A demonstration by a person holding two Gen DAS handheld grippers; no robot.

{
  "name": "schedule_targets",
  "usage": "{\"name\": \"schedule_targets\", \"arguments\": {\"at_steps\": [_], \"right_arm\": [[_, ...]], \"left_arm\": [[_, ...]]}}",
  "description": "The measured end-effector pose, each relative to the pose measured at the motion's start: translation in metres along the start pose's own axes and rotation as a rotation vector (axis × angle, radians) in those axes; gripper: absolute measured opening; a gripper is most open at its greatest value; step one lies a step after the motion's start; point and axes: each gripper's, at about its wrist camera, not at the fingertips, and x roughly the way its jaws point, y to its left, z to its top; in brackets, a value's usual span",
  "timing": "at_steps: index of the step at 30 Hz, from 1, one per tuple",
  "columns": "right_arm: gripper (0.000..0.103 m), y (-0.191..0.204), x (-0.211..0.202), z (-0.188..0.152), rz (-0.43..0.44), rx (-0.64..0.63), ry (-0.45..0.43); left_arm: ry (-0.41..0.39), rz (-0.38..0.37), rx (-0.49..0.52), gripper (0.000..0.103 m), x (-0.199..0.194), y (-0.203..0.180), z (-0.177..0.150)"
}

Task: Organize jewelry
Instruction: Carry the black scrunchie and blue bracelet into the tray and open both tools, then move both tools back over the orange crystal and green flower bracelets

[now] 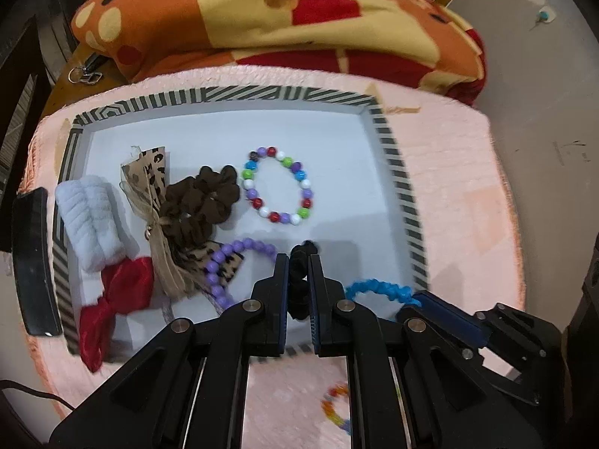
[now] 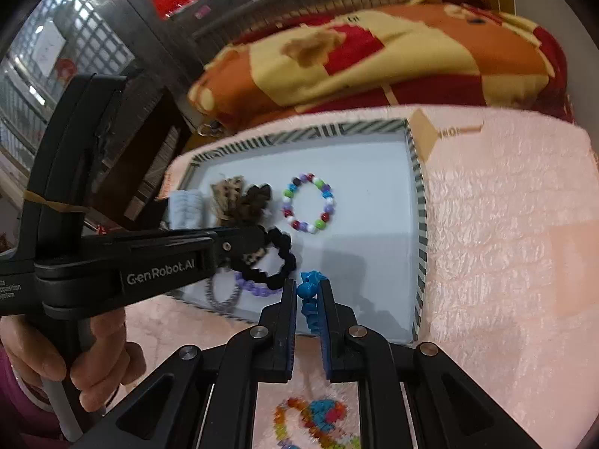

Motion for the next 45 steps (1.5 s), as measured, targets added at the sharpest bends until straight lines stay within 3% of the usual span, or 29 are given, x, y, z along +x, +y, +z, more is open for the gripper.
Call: {"name": "schedule_targets", "arguments": {"at_steps": [7, 14, 21, 22, 24, 25, 27, 34, 45], "right_arm": [[0.010, -0.028, 0.033, 0.006, -0.087, 0.043, 0.063], [0.010, -0.025, 0.061, 0.008, -0.116, 0.005, 0.116], [0.012, -0.020, 0.064, 0.008, -0.136, -0.017, 0.119], [0.015, -0.020, 0.062, 0.008, -0.138, -0.019, 0.116], [0.035, -0.020, 0.059, 0.007, -0.135, -0.016, 0.105], [0.035, -0.020, 0.057, 0.007, -0.128, -0.014, 0.099], [0.035, -0.019, 0.053, 0.005, -0.129, -0.015, 0.091], [0.035, -0.017, 0.031, 0.000, -0.118, 0.012, 0.032], [0.035, -0.012, -0.012, -0.026, -0.147, 0.037, -0.046]], "left_arm": [[0.034, 0.058, 0.010, 0.008, 0.029, 0.011, 0.007], [0.040, 0.102, 0.008, 0.008, 0.044, 0.018, 0.011], [0.032, 0.124, -0.011, 0.010, 0.050, 0.019, 0.014], [0.033, 0.124, -0.014, 0.014, 0.050, 0.021, 0.013], [0.032, 0.126, -0.021, 0.024, 0.050, 0.021, 0.013], [0.032, 0.125, -0.025, 0.032, 0.050, 0.021, 0.012], [0.033, 0.116, -0.037, 0.037, 0.048, 0.023, 0.011], [0.005, 0.137, -0.027, 0.037, 0.031, 0.030, 0.002], [-0.107, 0.190, 0.022, 0.038, -0.012, 0.021, -0.033]]}}
